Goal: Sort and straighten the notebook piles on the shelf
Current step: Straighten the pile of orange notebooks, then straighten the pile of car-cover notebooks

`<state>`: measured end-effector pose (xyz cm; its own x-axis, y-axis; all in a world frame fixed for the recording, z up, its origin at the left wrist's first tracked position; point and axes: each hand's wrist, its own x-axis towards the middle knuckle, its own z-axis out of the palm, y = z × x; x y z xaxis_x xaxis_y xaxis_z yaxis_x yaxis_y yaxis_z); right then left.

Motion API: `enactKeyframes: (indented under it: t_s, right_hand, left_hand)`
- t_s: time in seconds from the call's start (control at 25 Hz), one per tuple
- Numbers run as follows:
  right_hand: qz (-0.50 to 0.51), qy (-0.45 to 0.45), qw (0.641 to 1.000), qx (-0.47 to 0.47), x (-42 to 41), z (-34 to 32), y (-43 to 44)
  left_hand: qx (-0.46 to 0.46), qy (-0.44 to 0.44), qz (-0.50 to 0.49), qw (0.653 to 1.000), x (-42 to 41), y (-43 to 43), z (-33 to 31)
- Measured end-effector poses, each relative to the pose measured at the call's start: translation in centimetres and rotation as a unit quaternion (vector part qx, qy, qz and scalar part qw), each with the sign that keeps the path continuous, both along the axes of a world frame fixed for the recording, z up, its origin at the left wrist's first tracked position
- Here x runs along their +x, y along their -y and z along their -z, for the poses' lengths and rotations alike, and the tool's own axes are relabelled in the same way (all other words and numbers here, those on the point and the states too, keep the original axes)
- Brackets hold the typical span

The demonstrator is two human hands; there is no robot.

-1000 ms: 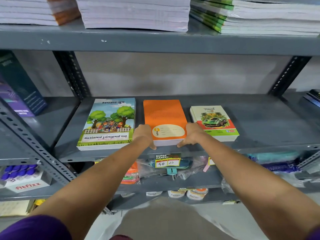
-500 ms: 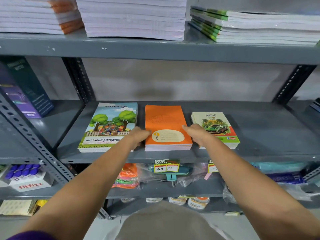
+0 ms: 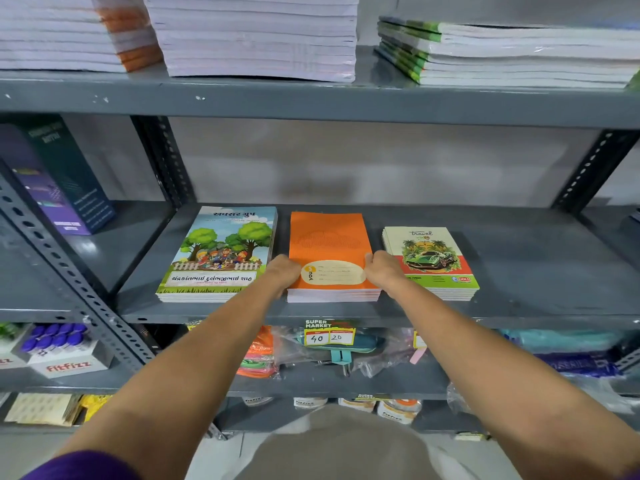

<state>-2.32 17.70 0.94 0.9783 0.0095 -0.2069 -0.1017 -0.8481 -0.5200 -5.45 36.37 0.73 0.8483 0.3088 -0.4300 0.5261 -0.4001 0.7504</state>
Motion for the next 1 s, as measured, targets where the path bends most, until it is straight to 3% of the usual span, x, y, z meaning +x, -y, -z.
enactKeyframes:
  t_s: [0.08,0.2,0.32,0.44,0.56,0.76,1.0]
  right_hand:
    - [-0.008,0.018,0.999,-0.025,-0.1,-0.6,0.2]
    - [0.027,0.068,0.996,-0.048,0.1,-1.7,2.9]
    - [0.073,0.09,0.991,-0.063,1.0,-2.2,7.5]
    - [0.118,0.098,0.986,-0.072,1.6,-1.6,12.6]
    - [0.154,0.081,0.982,-0.074,1.6,-0.7,15.6]
    - [0.155,0.001,0.988,0.007,1.6,1.0,17.5]
    - [0.158,-0.012,0.987,-0.003,2.3,1.1,16.4]
  left_hand:
    - [0.0,0.005,0.011,1.0,0.4,0.1,-0.8]
    - [0.151,0.066,0.004,0.986,1.5,1.9,-2.2]
    - [0.206,0.149,0.038,0.966,1.7,6.0,-2.8]
    - [0.186,0.176,0.075,0.964,1.9,11.4,-2.5]
    - [0.165,0.104,0.113,0.974,2.8,15.0,-2.0]
    - [0.024,0.004,0.099,0.995,4.3,17.8,-0.5]
    - [0.034,-0.002,0.113,0.993,5.0,19.0,0.2]
